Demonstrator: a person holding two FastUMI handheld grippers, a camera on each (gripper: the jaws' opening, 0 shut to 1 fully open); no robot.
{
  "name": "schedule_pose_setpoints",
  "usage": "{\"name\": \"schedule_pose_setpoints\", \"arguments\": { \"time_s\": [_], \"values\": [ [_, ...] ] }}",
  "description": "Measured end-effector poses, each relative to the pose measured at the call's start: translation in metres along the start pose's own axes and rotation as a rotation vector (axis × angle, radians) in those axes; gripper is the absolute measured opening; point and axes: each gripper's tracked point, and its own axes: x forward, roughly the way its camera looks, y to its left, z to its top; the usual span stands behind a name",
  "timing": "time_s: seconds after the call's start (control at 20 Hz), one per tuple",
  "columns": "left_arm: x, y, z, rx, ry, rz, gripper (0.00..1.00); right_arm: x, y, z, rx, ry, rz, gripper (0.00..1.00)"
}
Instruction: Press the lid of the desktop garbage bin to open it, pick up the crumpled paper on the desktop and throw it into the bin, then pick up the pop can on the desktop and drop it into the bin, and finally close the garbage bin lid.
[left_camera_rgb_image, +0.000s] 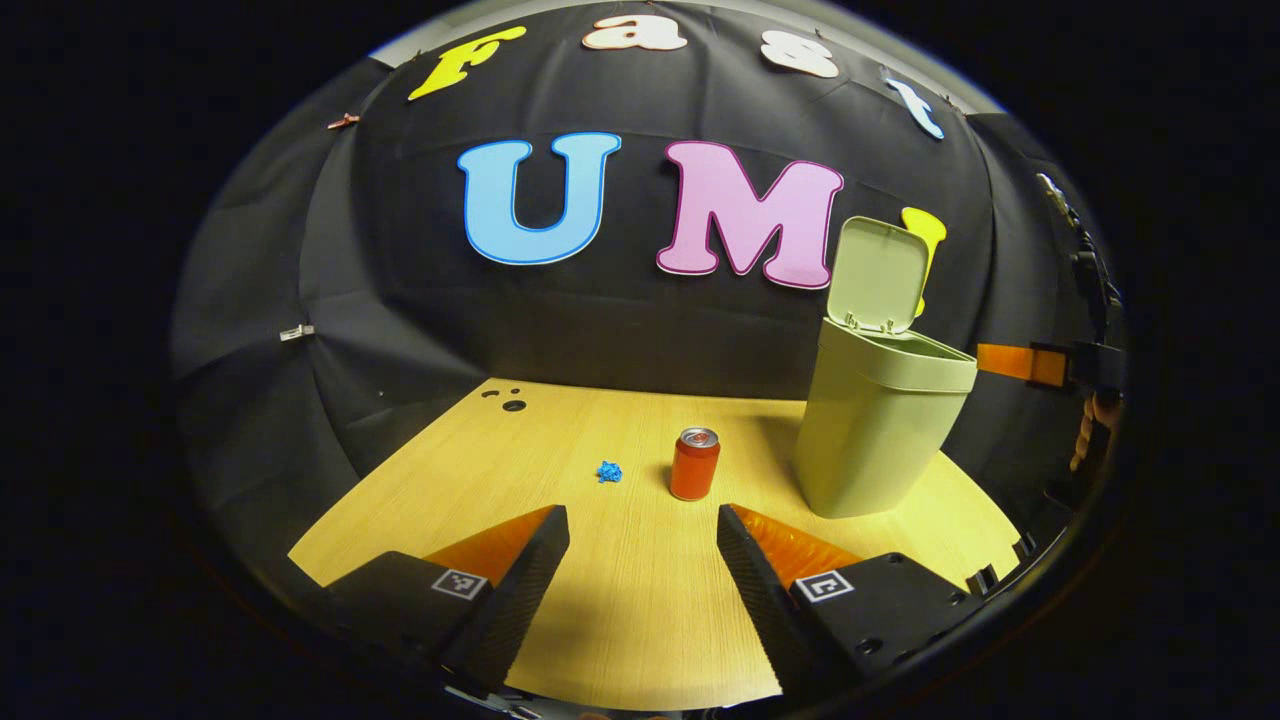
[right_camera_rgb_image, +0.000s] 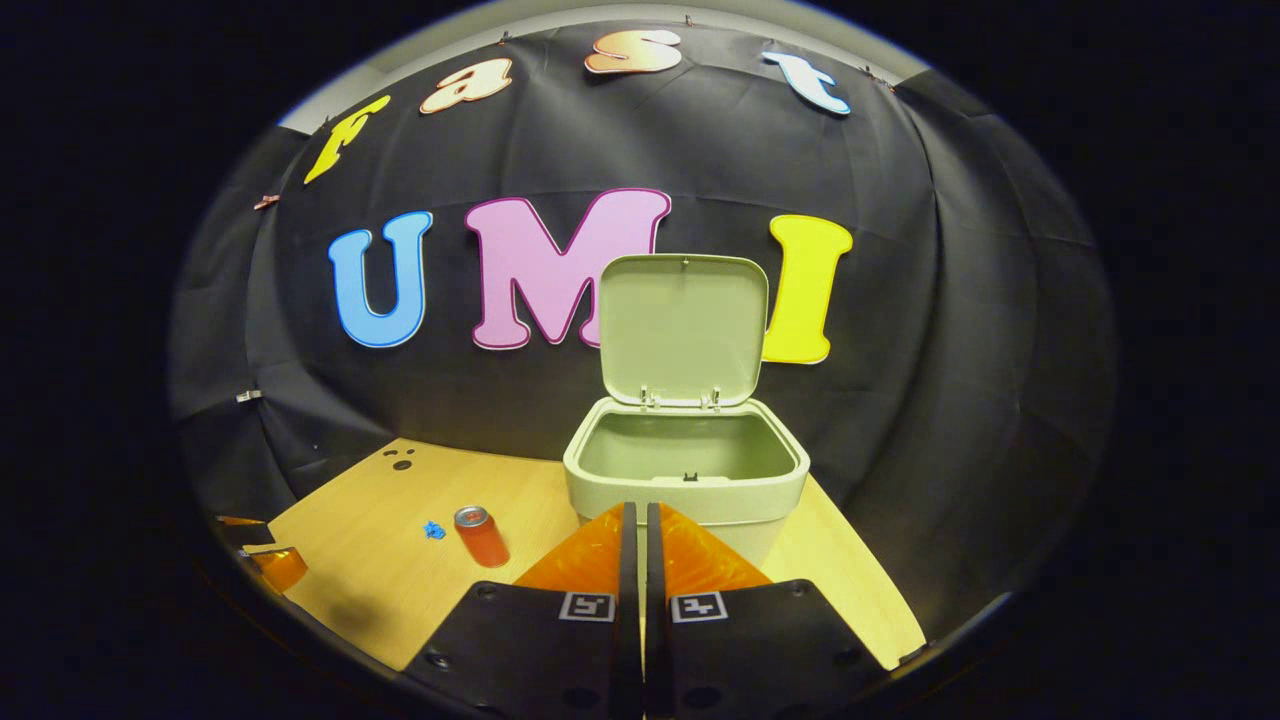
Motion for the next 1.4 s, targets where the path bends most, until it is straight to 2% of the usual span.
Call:
{"name": "schedule_pose_setpoints", "arguments": {
  "time_s": [0.2,0.3,0.45,0.55,0.65,0.7,0.75,0.85,0.95,1.0,1.05,1.4],
  "values": [
    [0.018,0.016,0.003,0.001,0.001,0.02,0.96,-0.004,0.007,-0.018,0.0,0.029,0.021,0.07],
    [0.03,0.025,0.004,-0.001,0.003,0.034,0.96,-0.005,0.01,-0.028,0.007,0.052,0.034,0.16],
    [0.054,0.038,0.002,-0.001,0.017,0.052,0.96,-0.007,0.012,-0.047,0.013,0.091,0.052,0.59],
    [0.072,0.045,-0.002,-0.017,0.03,0.066,0.96,-0.007,0.012,-0.058,0.017,0.106,0.057,0.64],
    [0.092,0.054,-0.002,-0.021,0.039,0.084,0.96,-0.005,0.01,-0.072,0.022,0.141,0.051,1.0],
    [0.104,0.057,-0.001,-0.02,0.042,0.091,0.96,-0.004,0.008,-0.078,0.027,0.157,0.047,0.97],
    [0.094,0.061,-0.017,-0.019,0.048,0.09,0.96,-0.002,0.008,-0.085,0.03,0.172,0.044,0.96],
    [0.117,0.063,-0.021,-0.012,0.067,0.084,0.96,0.004,0.006,-0.099,0.028,0.204,0.039,0.96],
    [0.144,0.058,-0.03,-0.019,0.096,0.062,0.96,0.012,0.004,-0.113,0.035,0.237,0.033,0.96],
    [0.181,0.056,-0.019,-0.021,0.114,0.056,0.96,0.014,0.003,-0.119,0.045,0.255,0.032,0.96],
    [0.194,0.055,-0.026,-0.025,0.13,0.054,0.96,0.016,0.003,-0.126,0.058,0.274,0.032,0.97],
    [0.287,0.057,-0.062,0.001,0.22,0.097,0.96,0.034,0.01,-0.152,0.043,0.354,0.061,0.99]
  ]
}}
